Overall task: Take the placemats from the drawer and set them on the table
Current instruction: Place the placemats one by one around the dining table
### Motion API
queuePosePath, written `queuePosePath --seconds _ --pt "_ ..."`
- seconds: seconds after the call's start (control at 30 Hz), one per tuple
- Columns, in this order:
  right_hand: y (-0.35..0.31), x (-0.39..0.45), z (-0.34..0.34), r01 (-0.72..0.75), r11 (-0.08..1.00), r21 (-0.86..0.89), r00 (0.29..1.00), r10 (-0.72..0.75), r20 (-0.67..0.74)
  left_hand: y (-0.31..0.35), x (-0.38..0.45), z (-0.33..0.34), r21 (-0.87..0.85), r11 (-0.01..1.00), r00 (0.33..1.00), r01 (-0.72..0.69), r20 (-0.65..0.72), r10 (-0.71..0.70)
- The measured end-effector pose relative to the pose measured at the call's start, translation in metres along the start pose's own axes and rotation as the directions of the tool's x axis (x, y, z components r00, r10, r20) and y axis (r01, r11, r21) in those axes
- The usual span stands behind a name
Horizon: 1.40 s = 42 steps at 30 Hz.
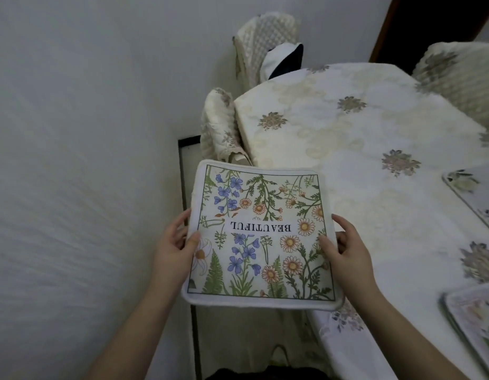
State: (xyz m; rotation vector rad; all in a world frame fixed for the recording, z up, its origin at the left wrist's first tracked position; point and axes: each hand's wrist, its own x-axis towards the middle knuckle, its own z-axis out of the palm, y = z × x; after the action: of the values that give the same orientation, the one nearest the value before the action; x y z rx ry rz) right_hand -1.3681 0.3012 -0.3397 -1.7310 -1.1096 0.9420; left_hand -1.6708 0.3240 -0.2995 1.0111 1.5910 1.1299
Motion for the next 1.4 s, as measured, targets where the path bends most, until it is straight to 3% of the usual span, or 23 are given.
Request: queuePosePath --seconds 0.23,0.4,0.73,0.97,1.23,1.4 --pt "0.011 0.014 -0.015 -0.106 0.994 0.040 0.968 0.113 -0.224 0.014 0.065 0.059 0.043 0.999 0.978 -0.018 0.208 0.008" --pt "0.013 0.025 -0.013 -0.168 0.985 0.042 0.911 0.171 -0.374 0.021 0.112 0.094 0.047 0.997 0.925 -0.053 0.379 0.031" --pt "0.005 0.018 0.024 -0.295 0.944 0.149 0.718 0.321 -0.617 0.020 0.197 0.137 0.104 0.979 0.741 -0.175 0.669 0.062" --pt "0.020 -0.025 0.038 -0.308 0.902 0.302 0.554 0.428 -0.714 0.011 0.197 0.180 0.131 0.966 0.566 -0.224 0.824 0.019" --pt "0.054 -0.062 0.024 -0.342 0.864 0.368 0.435 0.493 -0.753 -0.010 0.174 0.240 0.188 0.935 0.355 -0.301 0.932 -0.073" --pt "0.080 -0.069 0.015 -0.375 0.829 0.415 0.413 0.550 -0.726 -0.022 0.163 0.267 0.243 0.910 0.329 -0.337 0.936 -0.128"
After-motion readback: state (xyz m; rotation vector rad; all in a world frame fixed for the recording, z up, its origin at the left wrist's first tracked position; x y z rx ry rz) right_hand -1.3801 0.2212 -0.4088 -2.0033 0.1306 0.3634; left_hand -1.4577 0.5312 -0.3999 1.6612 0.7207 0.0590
